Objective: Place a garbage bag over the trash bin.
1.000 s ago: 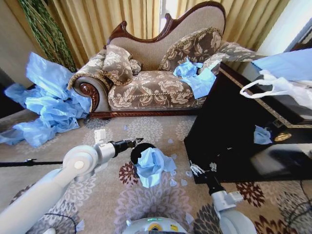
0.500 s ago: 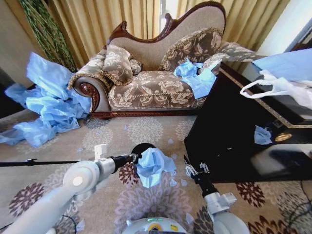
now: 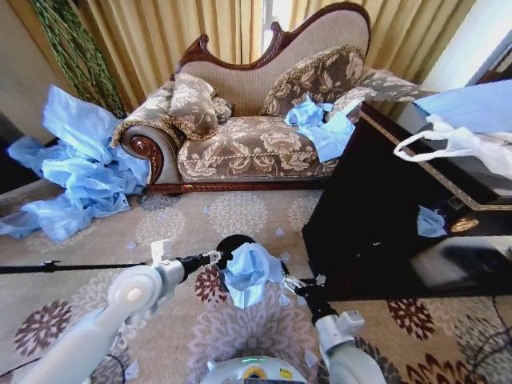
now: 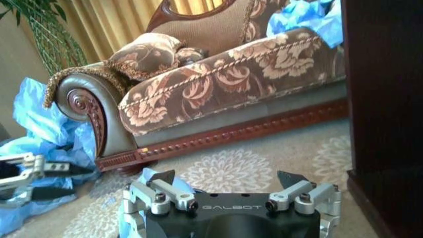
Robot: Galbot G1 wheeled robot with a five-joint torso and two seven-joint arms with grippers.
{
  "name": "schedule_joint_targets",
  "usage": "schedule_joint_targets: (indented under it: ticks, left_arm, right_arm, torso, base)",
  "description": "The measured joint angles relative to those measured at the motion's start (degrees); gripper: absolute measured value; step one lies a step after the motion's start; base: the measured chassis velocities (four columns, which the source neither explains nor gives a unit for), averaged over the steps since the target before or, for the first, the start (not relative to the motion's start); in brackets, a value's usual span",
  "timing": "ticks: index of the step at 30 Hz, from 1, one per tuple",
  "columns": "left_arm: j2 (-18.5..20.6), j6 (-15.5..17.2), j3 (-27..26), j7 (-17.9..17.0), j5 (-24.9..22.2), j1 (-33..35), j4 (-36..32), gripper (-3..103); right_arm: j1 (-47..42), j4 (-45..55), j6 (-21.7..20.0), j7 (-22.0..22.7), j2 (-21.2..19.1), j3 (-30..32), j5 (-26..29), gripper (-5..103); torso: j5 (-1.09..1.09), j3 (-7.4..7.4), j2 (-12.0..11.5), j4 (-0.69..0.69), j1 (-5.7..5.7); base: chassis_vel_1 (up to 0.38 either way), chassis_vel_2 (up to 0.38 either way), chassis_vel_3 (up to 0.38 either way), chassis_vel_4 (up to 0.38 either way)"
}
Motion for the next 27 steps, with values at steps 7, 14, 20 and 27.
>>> schedule_joint_targets:
  ticks: [7,14,20,27]
  left_arm:
    - [1.7,-3.1,0.2,12.6,3.8,-1.5,5.8,100]
    - [2.3,-4.9,0.2,17.6,7.3,-1.5,8.9,100]
    - [1.2,-4.8,0.6,16.2,7.4,-1.2,8.8,100]
    - [1.1,-4.7,0.7,15.7,7.5,-1.2,8.3,100]
  right_arm:
    - [6.1,-2.5,-2.5,3.8,-0.6,-2.0,5.3,100]
    - [8.5,-0.3,-6.6,9.8,-1.3,-7.3,9.2,100]
    - [10.0,-1.9,-7.4,11.9,-1.1,-11.5,8.9,100]
    - [15.5,-8.2,-7.2,13.5,0.4,-15.5,7.4,100]
  torso:
    - [0.01,0.00,0.0,0.02,0.00]
    - [-0.01,0.00,0.0,0.02,0.00]
    - [0.00,0.00,0.0,0.02,0.00]
    - [0.00,0.00,0.0,0.02,0.00]
  base:
    - [0.000,0.000,0.000,0.000]
    - [0.000,0.000,0.000,0.000]
    - [0.000,0.000,0.000,0.000]
    - [0.000,0.000,0.000,0.000]
